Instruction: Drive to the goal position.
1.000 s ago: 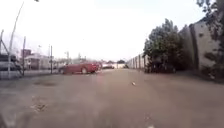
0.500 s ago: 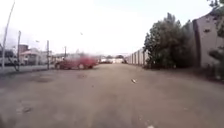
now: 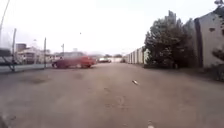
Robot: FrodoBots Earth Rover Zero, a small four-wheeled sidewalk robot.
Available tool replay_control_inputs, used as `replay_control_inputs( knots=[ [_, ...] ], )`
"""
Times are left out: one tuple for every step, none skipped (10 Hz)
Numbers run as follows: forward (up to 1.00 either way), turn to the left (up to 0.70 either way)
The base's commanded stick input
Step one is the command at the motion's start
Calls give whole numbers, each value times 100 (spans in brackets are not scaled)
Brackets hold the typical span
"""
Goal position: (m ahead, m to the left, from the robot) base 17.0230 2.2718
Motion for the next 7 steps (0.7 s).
replay_control_inputs(
  knots=[
    [50, 0],
    [50, 0],
    [50, 0],
    [50, 0],
    [50, 0],
    [50, 0],
    [50, 0]
  ],
)
